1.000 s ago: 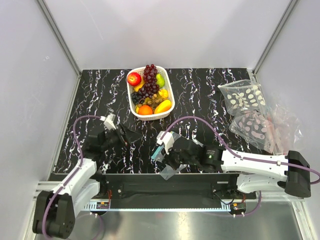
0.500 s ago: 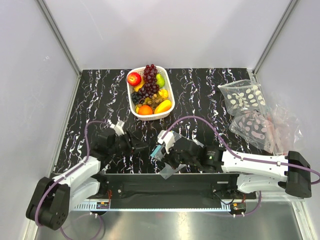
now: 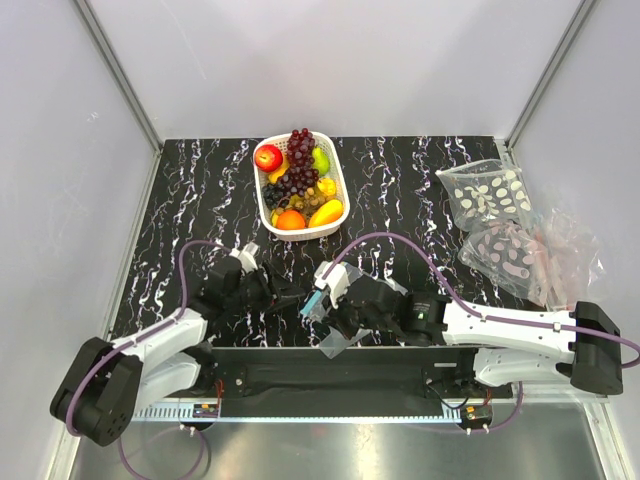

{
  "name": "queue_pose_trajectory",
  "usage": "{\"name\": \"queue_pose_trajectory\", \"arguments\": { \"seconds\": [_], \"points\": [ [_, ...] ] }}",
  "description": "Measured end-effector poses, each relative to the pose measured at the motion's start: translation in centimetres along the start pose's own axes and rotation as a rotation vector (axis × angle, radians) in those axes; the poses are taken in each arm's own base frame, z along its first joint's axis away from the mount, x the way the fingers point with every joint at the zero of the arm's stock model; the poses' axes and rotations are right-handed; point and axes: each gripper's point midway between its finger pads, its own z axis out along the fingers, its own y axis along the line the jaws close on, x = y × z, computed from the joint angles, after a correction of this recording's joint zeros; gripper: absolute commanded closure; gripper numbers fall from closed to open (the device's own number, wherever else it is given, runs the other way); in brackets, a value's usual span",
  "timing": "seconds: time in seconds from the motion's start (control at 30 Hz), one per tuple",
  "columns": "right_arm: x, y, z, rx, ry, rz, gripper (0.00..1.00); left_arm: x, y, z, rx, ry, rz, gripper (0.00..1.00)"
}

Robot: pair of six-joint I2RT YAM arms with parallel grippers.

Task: Place the food in the zip-top bag and seal the zipper
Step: Pick up the zipper food storage bag at the center of the board.

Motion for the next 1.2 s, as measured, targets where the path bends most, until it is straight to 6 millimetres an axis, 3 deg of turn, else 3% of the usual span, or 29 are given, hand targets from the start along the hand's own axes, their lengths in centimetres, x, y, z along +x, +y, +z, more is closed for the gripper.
{"name": "queue_pose_trajectory", "arguments": {
  "seconds": [0.23,0.7,0.83,0.87,0.93,1.0,1.1,1.2],
  "points": [
    [0.3,0.2,0.2,-0.004,0.012,-0.005,1.0,0.6,0.1,0.8,-0.017,0.023,-0.02,0.44],
    [0.6,0.3,0.4,-0.005,0.02,-0.007,1.0,2.2,-1.6,2.0,0.023,0.079,-0.038,0.48],
    [0.6,0.4,0.4,-0.006,0.02,-0.008,1.0,2.9,-2.1,2.3,0.036,0.101,-0.046,0.7],
    [0.6,0.4,0.4,-0.007,0.02,-0.009,1.0,3.1,-2.2,2.3,0.041,0.105,-0.045,0.84],
    [0.6,0.4,0.4,-0.008,0.02,-0.009,1.0,3.3,-2.4,2.6,0.047,0.115,-0.05,0.97],
    [0.6,0.5,0.4,-0.009,0.02,-0.008,0.88,3.5,-2.6,2.7,0.053,0.121,-0.052,1.0],
    [0.5,0.5,0.4,-0.008,0.018,0.003,0.52,3.5,-2.8,2.8,0.061,0.122,-0.048,1.0],
    [0.5,0.4,0.4,0.003,0.015,0.016,0.45,3.2,-3.3,3.0,0.062,0.12,-0.015,1.0]
  ]
}}
